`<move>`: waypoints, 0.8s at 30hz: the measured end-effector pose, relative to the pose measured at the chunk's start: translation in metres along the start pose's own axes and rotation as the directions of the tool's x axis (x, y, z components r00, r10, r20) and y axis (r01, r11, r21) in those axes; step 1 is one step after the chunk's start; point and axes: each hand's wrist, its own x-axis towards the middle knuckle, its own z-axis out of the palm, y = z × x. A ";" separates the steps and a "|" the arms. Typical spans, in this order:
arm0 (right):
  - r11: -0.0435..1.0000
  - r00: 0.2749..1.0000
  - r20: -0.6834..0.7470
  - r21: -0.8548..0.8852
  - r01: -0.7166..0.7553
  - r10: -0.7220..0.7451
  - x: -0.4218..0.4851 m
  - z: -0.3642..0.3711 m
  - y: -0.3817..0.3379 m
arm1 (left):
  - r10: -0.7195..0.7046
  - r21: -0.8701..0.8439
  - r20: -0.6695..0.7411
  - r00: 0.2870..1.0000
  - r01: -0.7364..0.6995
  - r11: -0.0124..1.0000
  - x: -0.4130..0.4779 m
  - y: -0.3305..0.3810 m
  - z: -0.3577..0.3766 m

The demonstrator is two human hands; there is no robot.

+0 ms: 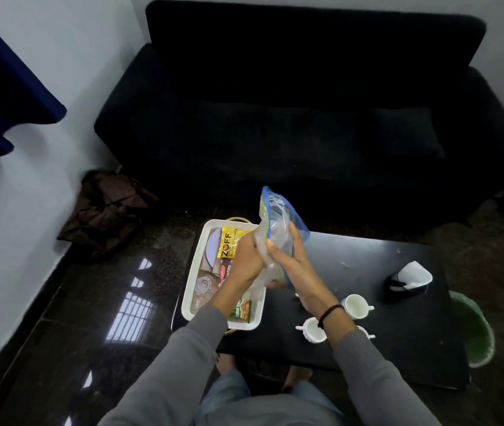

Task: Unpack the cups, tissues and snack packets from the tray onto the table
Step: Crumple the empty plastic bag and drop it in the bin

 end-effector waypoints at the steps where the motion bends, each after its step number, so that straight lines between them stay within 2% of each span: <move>1: 0.999 1.000 -0.015 0.047 -0.008 0.009 0.000 -0.007 -0.001 | -0.004 -0.027 0.022 1.000 0.004 1.000 -0.002 0.004 0.007; 8: 0.951 0.966 -0.238 0.307 -0.029 0.106 0.000 -0.055 -0.020 | 0.013 -0.005 0.131 0.991 -0.012 1.000 -0.006 0.020 0.041; 12: 0.960 0.938 -0.340 0.279 0.037 0.063 -0.006 -0.075 -0.029 | -0.002 -0.077 0.066 0.998 0.007 0.997 -0.012 0.027 0.048; 15: 0.976 0.915 -0.397 0.218 0.011 0.078 -0.008 -0.081 -0.030 | -0.001 -0.118 0.014 1.000 0.003 0.993 -0.013 0.031 0.046; 18: 0.987 0.928 -0.366 0.157 -0.017 0.075 -0.011 -0.080 -0.032 | 0.064 -0.077 0.123 0.990 -0.055 0.996 -0.012 0.039 0.043; 24: 1.000 0.984 -0.178 0.015 -0.018 0.021 -0.024 -0.071 -0.038 | 0.153 -0.022 0.284 0.947 -0.154 0.988 -0.006 0.050 0.042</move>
